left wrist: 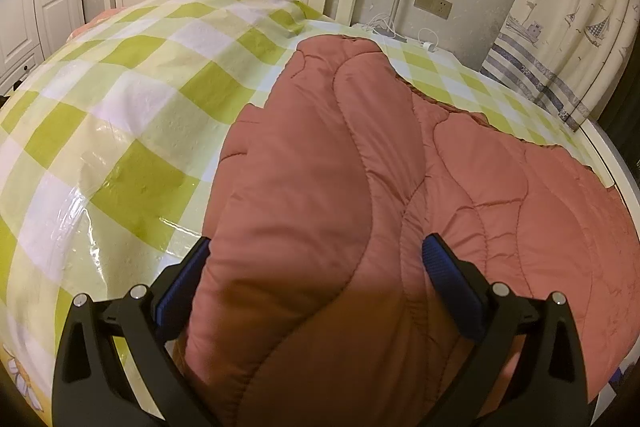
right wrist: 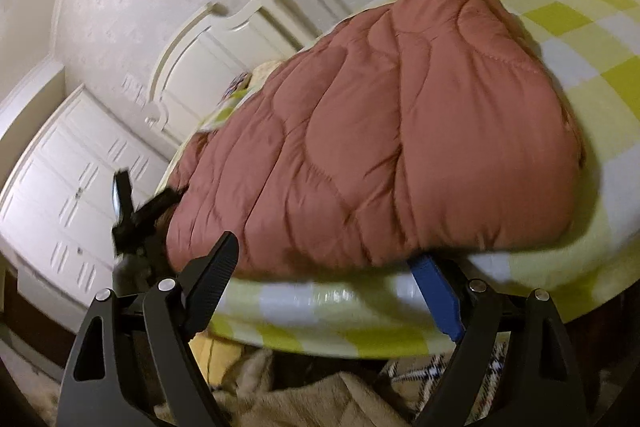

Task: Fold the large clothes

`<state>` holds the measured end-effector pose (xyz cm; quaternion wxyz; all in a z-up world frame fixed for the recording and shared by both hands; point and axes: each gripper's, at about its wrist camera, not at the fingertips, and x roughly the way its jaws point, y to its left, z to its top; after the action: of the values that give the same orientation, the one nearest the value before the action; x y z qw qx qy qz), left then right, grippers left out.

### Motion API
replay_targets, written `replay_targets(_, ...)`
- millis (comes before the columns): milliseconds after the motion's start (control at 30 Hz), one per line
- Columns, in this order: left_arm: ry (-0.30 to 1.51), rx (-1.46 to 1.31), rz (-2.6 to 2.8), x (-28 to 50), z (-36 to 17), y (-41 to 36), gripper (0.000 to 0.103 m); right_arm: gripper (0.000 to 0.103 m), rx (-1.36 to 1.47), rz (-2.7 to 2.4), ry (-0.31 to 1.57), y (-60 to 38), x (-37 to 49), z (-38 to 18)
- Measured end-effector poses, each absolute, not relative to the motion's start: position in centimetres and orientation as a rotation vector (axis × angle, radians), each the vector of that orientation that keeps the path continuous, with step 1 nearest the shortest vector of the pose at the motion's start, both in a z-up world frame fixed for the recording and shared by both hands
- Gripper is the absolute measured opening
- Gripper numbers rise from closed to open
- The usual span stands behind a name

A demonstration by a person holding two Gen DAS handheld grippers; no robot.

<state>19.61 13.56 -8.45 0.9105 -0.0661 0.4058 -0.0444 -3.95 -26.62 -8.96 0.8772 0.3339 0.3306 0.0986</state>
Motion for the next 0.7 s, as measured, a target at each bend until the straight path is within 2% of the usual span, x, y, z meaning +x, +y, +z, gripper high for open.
replay_targets(100,0.838,-0.127,-0.089,19.5,-7.8,13.3,0.101,0.087,0.76,0.136,0.675,-27.2,-1.9,-8.9)
replay_targets(267,0.839,-0.11,-0.083,19.4,-7.5,12.6,0.101,0.098,0.894,-0.022,0.678,-27.6,1.5,-8.7)
replay_targets(400,0.842,-0.092,-0.076,19.4,-7.5,12.3,0.101,0.099,0.994,-0.123,0.587,-28.1,3.9,-8.6)
replay_targets(433,0.842,-0.091,-0.074,19.4,-7.5,12.3,0.101,0.096,1.009,-0.105,0.545,-28.2,4.2,-8.7)
replay_targets(467,0.843,-0.092,-0.07,19.4,-7.5,12.3,0.101,0.075,1.023,-0.074,0.521,-28.5,4.5,-9.0)
replay_targets(533,0.843,-0.098,-0.065,19.5,-7.5,12.4,0.101,0.045,1.076,-0.055,0.53,-29.1,4.6,-10.3)
replay_targets(567,0.843,-0.099,-0.066,19.4,-7.5,12.4,0.101,0.04,1.103,-0.032,0.503,-29.7,4.1,-10.8)
replay_targets(700,0.814,-0.101,-0.065,18.4,-6.2,12.1,0.1,0.036,1.12,0.078,0.426,-30.8,1.8,-11.2)
